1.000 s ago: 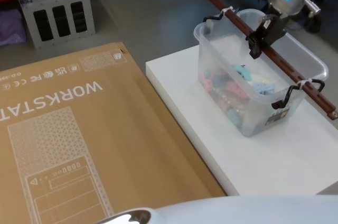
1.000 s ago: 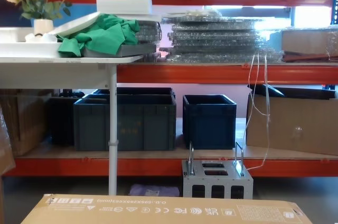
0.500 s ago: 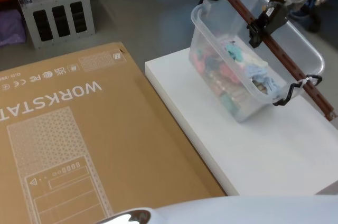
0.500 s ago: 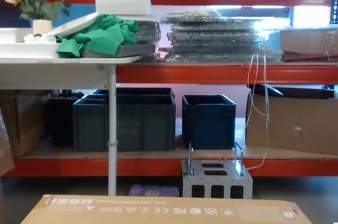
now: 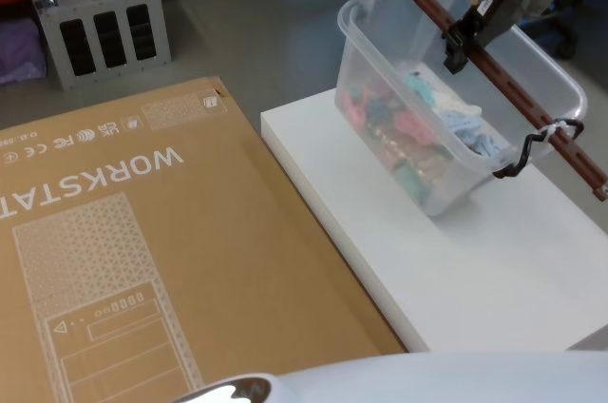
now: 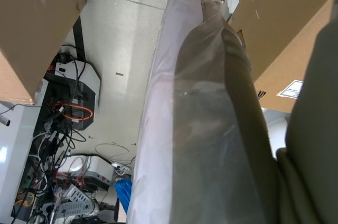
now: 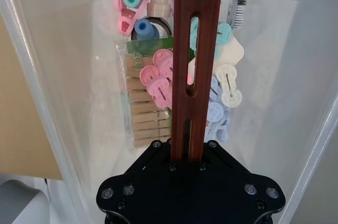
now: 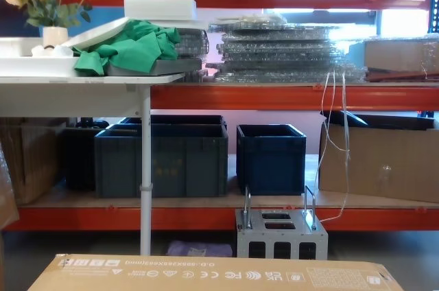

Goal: Use one hand to grasp the basket and place it at the designated location.

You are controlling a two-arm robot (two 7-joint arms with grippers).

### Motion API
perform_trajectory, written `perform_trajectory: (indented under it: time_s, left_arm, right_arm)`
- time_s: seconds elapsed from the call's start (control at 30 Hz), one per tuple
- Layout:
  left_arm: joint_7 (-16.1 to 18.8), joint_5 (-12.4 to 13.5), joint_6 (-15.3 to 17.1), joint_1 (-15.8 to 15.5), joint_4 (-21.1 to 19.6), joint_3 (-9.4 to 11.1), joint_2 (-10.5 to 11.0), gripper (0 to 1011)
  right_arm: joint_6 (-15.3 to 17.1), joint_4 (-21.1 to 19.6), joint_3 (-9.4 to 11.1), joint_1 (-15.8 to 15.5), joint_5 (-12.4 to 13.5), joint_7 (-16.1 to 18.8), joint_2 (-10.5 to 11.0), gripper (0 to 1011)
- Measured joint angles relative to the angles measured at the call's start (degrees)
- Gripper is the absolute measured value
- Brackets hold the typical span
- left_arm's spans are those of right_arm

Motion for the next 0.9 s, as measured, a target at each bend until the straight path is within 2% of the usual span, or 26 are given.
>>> perform_trajectory:
  time_s: [0.5,0.6,0.9]
  left_arm:
    - [0.00,0.00,0.00,0.00,-0.02,0.00,0.00,0]
    - [0.00,0.01,0.00,0.00,0.01,0.00,0.01,0]
    - [0.00,0.02,0.00,0.00,0.01,0.00,0.01,0]
  right_arm:
    - [-2.84,0.12,-1.31,1.87,-1.15,1.14,-1.46,0]
    - [-4.35,0.29,-1.88,2.54,-1.48,1.59,-2.02,0]
    - [-11.87,1.24,-4.62,5.56,-3.11,3.94,-4.98,0]
